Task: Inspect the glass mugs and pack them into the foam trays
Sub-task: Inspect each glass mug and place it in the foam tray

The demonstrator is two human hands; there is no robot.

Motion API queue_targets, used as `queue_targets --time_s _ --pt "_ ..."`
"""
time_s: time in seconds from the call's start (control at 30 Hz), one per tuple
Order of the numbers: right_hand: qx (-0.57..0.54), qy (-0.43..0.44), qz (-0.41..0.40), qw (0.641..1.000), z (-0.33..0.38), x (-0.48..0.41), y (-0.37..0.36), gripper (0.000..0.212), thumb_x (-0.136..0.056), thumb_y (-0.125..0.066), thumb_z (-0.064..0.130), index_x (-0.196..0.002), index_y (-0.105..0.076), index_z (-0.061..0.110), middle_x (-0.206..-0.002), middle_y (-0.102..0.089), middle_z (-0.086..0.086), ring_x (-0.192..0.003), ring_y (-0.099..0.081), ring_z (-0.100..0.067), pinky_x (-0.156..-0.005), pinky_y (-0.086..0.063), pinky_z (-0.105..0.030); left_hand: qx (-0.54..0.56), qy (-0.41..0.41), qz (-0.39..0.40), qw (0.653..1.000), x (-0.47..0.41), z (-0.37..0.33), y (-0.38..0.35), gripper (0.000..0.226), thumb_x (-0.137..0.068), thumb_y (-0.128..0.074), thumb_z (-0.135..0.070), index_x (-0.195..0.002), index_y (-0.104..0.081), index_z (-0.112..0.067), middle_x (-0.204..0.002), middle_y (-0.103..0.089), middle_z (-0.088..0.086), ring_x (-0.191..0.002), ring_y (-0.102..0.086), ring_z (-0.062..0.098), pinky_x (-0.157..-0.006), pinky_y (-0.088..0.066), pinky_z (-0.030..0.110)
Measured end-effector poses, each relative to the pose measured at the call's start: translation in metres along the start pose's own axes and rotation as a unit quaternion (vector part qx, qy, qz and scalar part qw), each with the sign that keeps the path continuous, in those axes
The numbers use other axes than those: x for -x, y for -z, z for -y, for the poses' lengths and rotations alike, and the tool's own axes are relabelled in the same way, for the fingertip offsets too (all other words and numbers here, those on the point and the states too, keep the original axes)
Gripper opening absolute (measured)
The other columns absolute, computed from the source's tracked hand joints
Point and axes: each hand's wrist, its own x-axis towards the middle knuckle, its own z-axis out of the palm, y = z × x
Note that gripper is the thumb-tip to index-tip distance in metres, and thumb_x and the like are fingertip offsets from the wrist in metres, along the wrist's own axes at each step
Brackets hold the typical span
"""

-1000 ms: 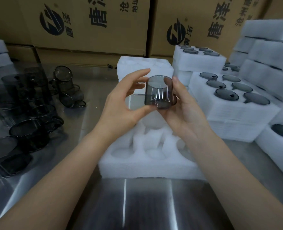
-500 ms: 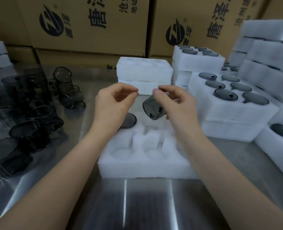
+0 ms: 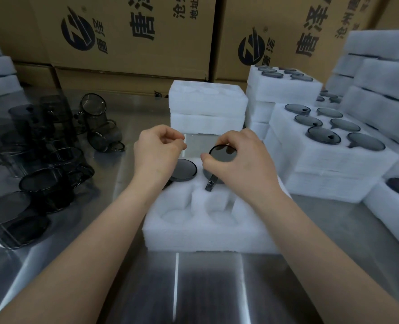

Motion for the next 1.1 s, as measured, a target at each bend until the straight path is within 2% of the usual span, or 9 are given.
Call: queue_targets --time_s 0.23,0.37,0.5,0.63,0.77,0.87,0.93,1.0,1.1 --pt "0.089 -0.004 0.007 0.996 0.0 -0.001 -0.006 0.027 -0.076 -0.061 0.053 -0.092 -0.069 0.032 -0.091 -0.044 0.01 -0.08 -0.054 -0.012 -0.057 -0.036 -0.023 -0.008 0.015 0.006 1.0 -0.001 0.001 -0.001 0.018 -0.078 -0.065 -0.006 -0.069 -0.067 -0.021 -0.078 -0.072 0.008 -0.083 -0.069 0.027 -0.085 -0.055 0.045" --pt "0.148 0.016 0.052 0.988 -0.004 0.001 -0.013 0.037 -0.092 -0.048 0.049 -0.105 -0.063 0.018 -0.1 -0.043 0.001 -0.106 -0.046 -0.024 -0.084 -0.034 -0.035 -0.01 0.018 0.012 1.0 -0.001 0.002 -0.002 0.02 -0.078 -0.065 -0.006 -0.068 -0.066 -0.023 -0.078 -0.073 0.008 -0.083 -0.069 0.026 -0.085 -0.055 0.045" --pt "0.214 0.021 0.185 0.959 -0.007 0.003 -0.016 0.051 -0.101 -0.022 0.051 -0.14 -0.041 0.024 -0.147 -0.034 -0.002 -0.14 -0.024 -0.021 -0.112 -0.011 -0.046 -0.012 0.019 0.012 1.0 -0.002 0.004 -0.003 0.02 -0.079 -0.064 -0.007 -0.069 -0.067 -0.023 -0.078 -0.073 0.007 -0.084 -0.069 0.024 -0.086 -0.055 0.044" --pt "0.242 0.003 0.285 0.927 -0.007 -0.002 -0.013 0.067 -0.098 -0.01 0.06 -0.156 -0.004 0.028 -0.165 -0.005 0.003 -0.151 0.001 -0.02 -0.118 0.002 -0.052 -0.026 0.02 0.016 0.999 -0.004 0.005 -0.003 0.019 -0.08 -0.064 -0.008 -0.07 -0.068 -0.024 -0.078 -0.072 0.003 -0.083 -0.069 0.022 -0.085 -0.055 0.041" --pt "0.23 0.009 0.258 0.938 -0.005 0.001 -0.014 0.066 -0.098 -0.011 0.057 -0.156 -0.007 0.026 -0.163 -0.012 0.003 -0.15 -0.007 -0.021 -0.118 -0.003 -0.053 -0.028 0.02 0.017 0.999 -0.004 0.005 -0.004 0.02 -0.081 -0.062 -0.008 -0.07 -0.067 -0.024 -0.08 -0.072 0.003 -0.085 -0.068 0.021 -0.087 -0.054 0.04" --pt "0.21 0.012 0.224 0.952 -0.003 0.004 -0.013 0.062 -0.098 -0.012 0.056 -0.151 -0.027 0.026 -0.153 -0.035 0.002 -0.143 -0.026 -0.021 -0.116 -0.012 -0.053 -0.046 -0.016 -0.022 0.999 -0.005 0.004 -0.001 0.02 -0.083 -0.058 -0.01 -0.074 -0.067 -0.026 -0.08 -0.07 -0.006 -0.081 -0.064 0.013 -0.082 -0.053 0.033" --pt "0.195 0.005 0.213 0.957 -0.002 0.005 -0.011 0.051 -0.098 -0.014 0.054 -0.119 -0.051 0.027 -0.13 -0.053 0.0 -0.13 -0.04 -0.023 -0.112 -0.019 -0.053 -0.167 -0.089 -0.054 0.98 -0.01 0.006 0.005 0.017 -0.083 -0.056 -0.013 -0.086 -0.068 -0.025 -0.092 -0.068 -0.005 -0.091 -0.061 0.019 -0.078 -0.048 0.033" --pt "0.181 0.005 0.197 0.964 -0.001 0.005 -0.009 0.04 -0.098 -0.016 0.051 -0.081 -0.043 0.027 -0.104 -0.057 0.001 -0.114 -0.047 -0.023 -0.108 -0.025 -0.052 -0.32 -0.151 -0.076 0.932 -0.021 0.015 0.013 0.025 -0.084 -0.056 -0.015 -0.107 -0.066 -0.019 -0.121 -0.062 0.005 -0.116 -0.049 0.031 -0.087 -0.041 0.039" --pt "0.171 0.011 0.179 0.969 0.0 0.005 -0.009 0.037 -0.098 -0.019 0.048 -0.073 -0.037 0.027 -0.095 -0.057 0.0 -0.103 -0.049 -0.023 -0.105 -0.027 -0.05 -0.44 -0.12 -0.094 0.885 -0.04 0.029 0.024 0.046 -0.084 -0.061 -0.02 -0.129 -0.054 -0.011 -0.151 -0.034 0.017 -0.141 -0.022 0.038 -0.107 -0.027 0.049"
